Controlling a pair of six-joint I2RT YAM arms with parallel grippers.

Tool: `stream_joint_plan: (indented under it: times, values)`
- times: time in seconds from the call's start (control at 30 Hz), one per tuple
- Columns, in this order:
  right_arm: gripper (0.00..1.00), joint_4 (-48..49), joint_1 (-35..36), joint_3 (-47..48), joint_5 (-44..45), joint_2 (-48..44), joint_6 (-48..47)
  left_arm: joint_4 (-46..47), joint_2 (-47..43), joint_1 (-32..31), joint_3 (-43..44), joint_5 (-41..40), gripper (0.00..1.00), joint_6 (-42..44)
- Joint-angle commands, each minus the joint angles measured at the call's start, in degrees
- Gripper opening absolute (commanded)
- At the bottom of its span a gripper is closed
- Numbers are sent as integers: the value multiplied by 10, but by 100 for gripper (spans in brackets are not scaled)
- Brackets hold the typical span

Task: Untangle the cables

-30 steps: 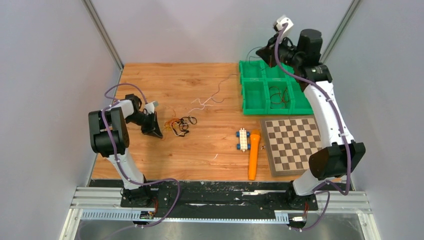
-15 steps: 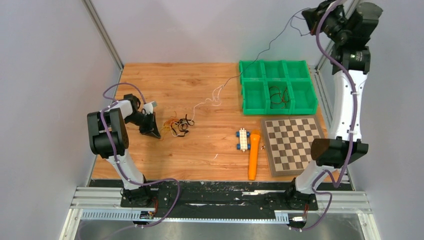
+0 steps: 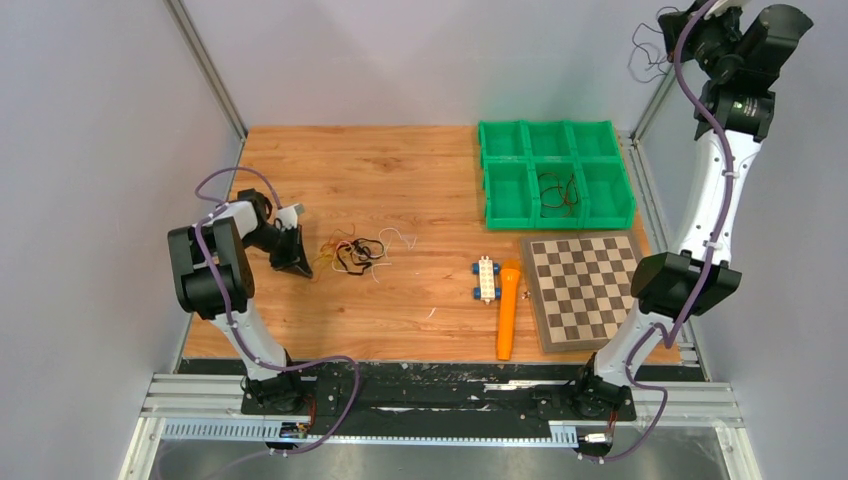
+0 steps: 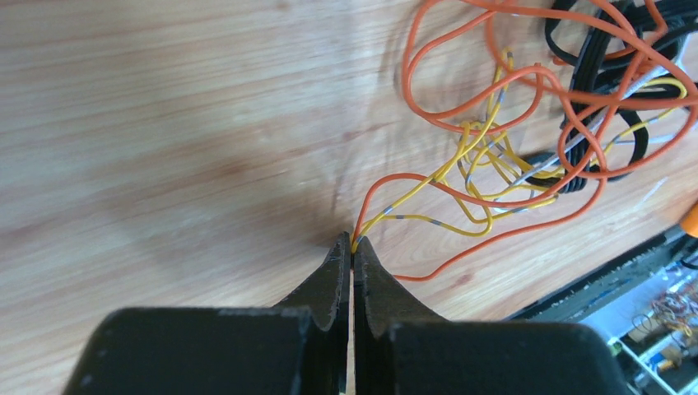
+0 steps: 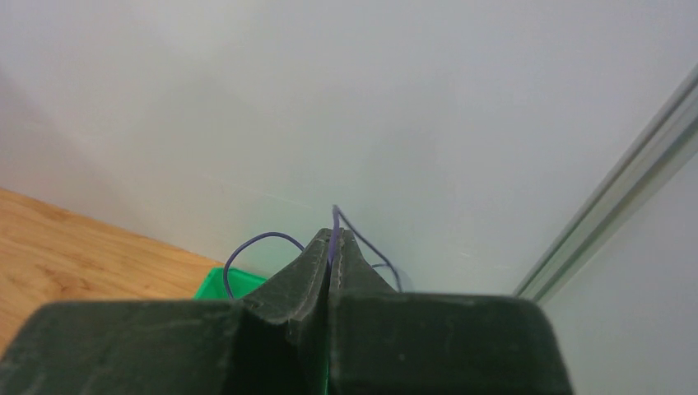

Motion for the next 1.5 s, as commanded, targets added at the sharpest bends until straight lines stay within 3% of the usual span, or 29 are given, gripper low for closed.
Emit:
stream_joint_plan:
  times: [0.0,0.7,1.13,1.47]
  values:
    - [0,55,-19,27,3,-6,23,26,-28,25,9,-84,0,29]
    - [0,75,-22,-48,12,51,-31,2,-8,31,32,47,0,25]
    - [0,105,-15,-21,26,204,-57,-1,7,31,35,41,0,26]
    - [0,140,11,-53,129,231,-109,-5,11,31,41,39,0,22]
